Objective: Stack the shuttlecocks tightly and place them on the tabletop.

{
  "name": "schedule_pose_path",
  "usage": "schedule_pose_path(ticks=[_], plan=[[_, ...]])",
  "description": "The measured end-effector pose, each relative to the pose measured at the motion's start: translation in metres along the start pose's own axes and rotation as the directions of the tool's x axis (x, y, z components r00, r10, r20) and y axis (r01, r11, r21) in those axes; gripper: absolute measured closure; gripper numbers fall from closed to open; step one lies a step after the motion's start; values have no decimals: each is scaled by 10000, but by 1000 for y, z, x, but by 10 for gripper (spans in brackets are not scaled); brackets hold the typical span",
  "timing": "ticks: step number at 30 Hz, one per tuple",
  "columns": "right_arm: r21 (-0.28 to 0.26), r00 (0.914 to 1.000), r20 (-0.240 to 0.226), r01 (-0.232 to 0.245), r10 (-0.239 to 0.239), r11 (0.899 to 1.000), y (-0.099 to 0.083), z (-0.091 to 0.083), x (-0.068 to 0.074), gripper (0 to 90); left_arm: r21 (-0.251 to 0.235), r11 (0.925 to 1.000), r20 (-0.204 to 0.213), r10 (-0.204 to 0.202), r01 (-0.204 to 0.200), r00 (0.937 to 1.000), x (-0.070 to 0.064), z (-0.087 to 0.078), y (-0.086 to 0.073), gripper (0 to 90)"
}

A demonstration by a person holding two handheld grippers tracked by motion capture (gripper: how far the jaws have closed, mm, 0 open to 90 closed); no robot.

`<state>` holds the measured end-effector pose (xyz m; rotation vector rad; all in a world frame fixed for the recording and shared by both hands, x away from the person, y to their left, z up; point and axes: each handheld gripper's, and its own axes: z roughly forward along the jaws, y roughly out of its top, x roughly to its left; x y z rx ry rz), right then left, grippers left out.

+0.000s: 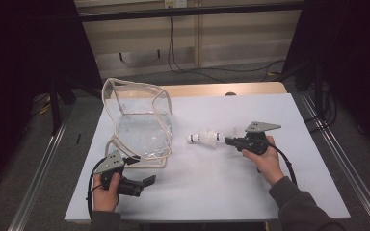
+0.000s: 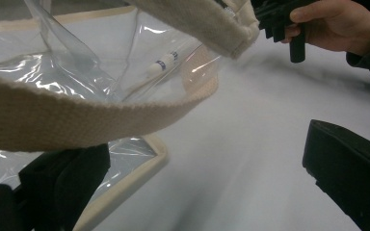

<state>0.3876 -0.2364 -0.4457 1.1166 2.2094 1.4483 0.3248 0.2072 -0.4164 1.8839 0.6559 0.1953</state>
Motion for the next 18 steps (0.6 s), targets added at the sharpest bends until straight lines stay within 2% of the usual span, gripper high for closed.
schedule_pose_path(ticks=[18], plan=[[132, 10000, -51, 74, -74, 9999, 2, 7, 3, 898, 9, 10000, 14, 10, -10, 10000, 0, 0, 0, 28]])
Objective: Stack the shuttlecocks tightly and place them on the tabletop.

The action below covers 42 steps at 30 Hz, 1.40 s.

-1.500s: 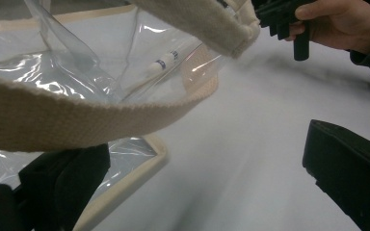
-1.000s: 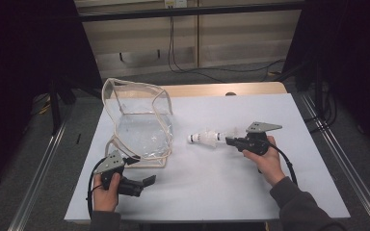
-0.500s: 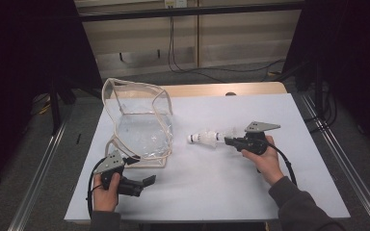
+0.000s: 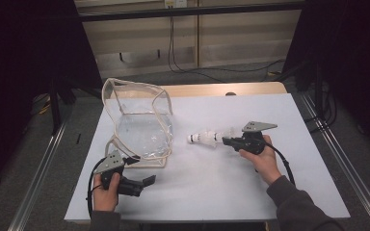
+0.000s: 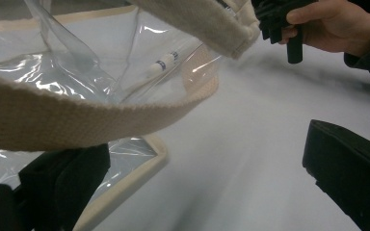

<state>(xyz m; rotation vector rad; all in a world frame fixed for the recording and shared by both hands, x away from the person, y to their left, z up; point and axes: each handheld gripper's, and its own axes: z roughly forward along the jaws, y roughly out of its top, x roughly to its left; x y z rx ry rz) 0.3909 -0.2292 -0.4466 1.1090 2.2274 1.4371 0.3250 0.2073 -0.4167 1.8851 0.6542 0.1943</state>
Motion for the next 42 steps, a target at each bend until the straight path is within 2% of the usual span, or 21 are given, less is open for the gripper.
schedule_pose_path(ticks=[14, 42], plan=[[139, 10000, 76, -30, 29, 9999, 1, 3, 0, 897, 18, 10000, -3, 3, -3, 10000, 0, 0, 0, 29], [199, 10000, -74, 63, -62, 9998, 3, 13, 5, 896, 65, 10000, 8, 17, -17, 10000, 0, 0, 0, 29]])
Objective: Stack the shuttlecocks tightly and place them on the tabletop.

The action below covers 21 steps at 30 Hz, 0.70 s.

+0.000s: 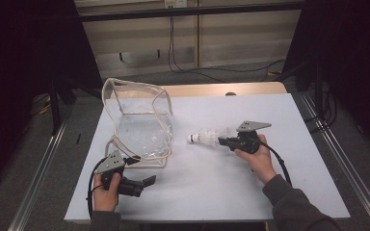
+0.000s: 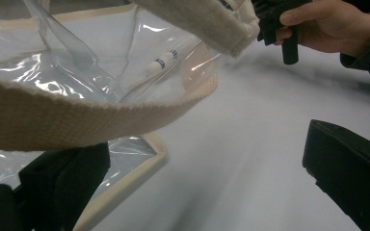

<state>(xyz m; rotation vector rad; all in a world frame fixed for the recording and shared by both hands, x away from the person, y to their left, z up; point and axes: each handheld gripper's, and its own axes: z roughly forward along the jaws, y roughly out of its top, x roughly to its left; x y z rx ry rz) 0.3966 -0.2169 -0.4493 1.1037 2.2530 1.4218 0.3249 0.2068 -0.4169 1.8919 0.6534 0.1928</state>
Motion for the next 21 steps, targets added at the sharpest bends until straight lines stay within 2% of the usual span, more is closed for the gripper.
schedule_pose_path(ticks=[21], plan=[[205, 9999, -71, 132, -130, 9997, 2, 11, 6, 891, -16, 10000, -3, 7, -7, 10000, 1, -1, 0, 28]])
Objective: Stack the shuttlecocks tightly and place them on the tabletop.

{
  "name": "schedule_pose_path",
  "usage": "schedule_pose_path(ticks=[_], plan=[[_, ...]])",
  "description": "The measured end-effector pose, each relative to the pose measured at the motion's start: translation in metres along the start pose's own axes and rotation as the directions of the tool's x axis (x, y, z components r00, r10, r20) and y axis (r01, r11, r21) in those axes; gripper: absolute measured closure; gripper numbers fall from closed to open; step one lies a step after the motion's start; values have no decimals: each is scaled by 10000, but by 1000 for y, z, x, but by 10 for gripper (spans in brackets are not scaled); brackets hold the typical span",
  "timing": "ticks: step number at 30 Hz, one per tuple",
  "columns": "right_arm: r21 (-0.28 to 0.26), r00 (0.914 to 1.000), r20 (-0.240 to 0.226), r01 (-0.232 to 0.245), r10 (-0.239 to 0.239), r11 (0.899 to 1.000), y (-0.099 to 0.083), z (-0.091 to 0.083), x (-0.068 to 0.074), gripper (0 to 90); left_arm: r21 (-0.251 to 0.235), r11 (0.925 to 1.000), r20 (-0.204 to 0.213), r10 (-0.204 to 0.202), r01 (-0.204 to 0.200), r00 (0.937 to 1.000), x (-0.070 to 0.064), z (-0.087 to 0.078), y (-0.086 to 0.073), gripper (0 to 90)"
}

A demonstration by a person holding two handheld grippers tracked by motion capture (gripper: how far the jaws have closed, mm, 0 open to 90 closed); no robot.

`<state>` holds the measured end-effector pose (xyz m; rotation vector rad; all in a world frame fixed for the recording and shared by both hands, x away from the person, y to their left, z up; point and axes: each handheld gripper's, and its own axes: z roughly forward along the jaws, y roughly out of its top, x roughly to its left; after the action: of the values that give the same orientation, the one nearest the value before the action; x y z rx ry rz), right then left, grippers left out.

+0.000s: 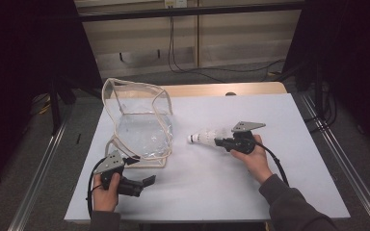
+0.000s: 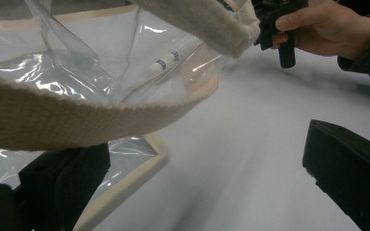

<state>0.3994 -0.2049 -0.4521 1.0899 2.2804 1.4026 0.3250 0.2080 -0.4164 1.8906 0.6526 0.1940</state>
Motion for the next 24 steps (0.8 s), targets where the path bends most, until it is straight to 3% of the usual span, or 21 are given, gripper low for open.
schedule_pose_path(ticks=[17, 24], plan=[[109, 10000, -16, -8, 8, 9999, 0, 3, 2, 885, -15, 10000, 0, -16, 16, 10000, 0, 0, 0, 29], [290, 9999, 152, 11, -15, 9996, 0, 3, 2, 839, -80, 10000, -20, -53, 52, 10000, 0, 0, 0, 29]])
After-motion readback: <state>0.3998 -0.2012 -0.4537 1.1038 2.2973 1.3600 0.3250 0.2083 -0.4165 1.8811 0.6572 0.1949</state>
